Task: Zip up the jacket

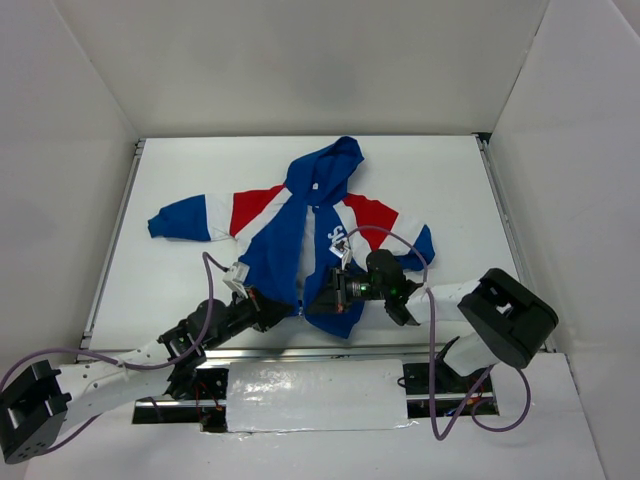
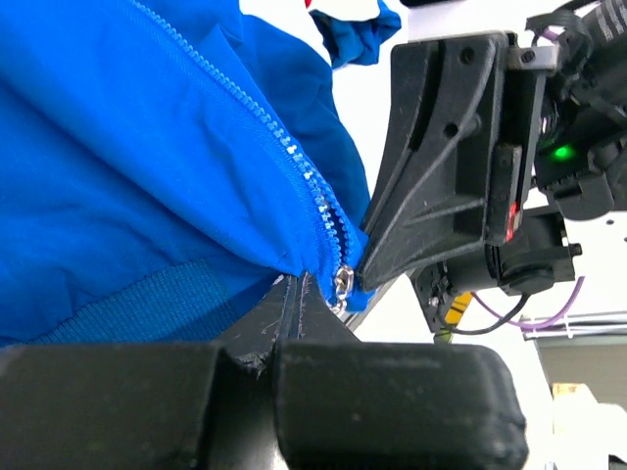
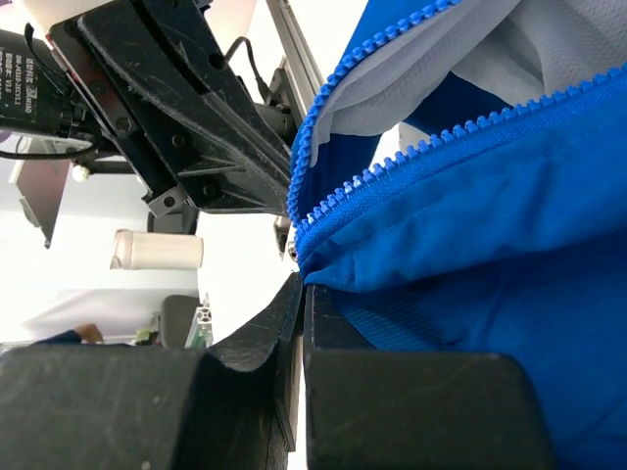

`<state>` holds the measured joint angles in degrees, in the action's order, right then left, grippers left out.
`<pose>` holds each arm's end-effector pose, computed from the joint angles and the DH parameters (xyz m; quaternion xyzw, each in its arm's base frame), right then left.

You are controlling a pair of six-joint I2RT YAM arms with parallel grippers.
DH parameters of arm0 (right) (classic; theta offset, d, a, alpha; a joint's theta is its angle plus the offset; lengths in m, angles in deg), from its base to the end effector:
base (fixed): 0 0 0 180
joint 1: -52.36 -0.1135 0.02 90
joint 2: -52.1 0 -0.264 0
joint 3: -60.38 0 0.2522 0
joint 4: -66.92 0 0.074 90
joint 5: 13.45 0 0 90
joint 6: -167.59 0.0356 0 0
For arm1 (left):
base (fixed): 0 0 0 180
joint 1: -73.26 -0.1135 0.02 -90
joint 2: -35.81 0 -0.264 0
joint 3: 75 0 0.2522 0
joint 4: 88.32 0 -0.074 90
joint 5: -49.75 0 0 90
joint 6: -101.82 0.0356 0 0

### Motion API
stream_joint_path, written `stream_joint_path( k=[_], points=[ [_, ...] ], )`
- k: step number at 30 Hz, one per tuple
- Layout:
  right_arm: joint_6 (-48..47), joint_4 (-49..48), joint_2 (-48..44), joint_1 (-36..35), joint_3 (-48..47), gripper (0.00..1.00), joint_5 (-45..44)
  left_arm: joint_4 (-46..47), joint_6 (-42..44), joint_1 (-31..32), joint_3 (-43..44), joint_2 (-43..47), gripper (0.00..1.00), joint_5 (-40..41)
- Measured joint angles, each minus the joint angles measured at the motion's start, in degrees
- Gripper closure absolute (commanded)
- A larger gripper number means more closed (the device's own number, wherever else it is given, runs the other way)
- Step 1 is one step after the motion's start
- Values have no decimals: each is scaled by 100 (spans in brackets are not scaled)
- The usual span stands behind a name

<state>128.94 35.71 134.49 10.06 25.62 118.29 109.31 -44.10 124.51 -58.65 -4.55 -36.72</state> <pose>0.1700 0.1868 0.1604 -0.1537 0.7628 0.6033 0.1748 0.1006 -0.1219 0.1697 -0.0509 0.7436 -0.5226 0.4140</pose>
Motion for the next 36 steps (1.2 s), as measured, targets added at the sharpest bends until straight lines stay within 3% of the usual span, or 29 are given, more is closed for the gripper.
stream_joint_path(
  k=[17,23,36],
  points=[
    [-151,195,334,122,-669,100,898,118,474,-48,105,-214,100,-621],
    [-396,404,529,131,-761,100,1252,-243,756,-48,105,66,100,-850],
    [-1010,1276,448,149,-761,100,848,-739,957,-46,122,575,100,-874]
  ],
)
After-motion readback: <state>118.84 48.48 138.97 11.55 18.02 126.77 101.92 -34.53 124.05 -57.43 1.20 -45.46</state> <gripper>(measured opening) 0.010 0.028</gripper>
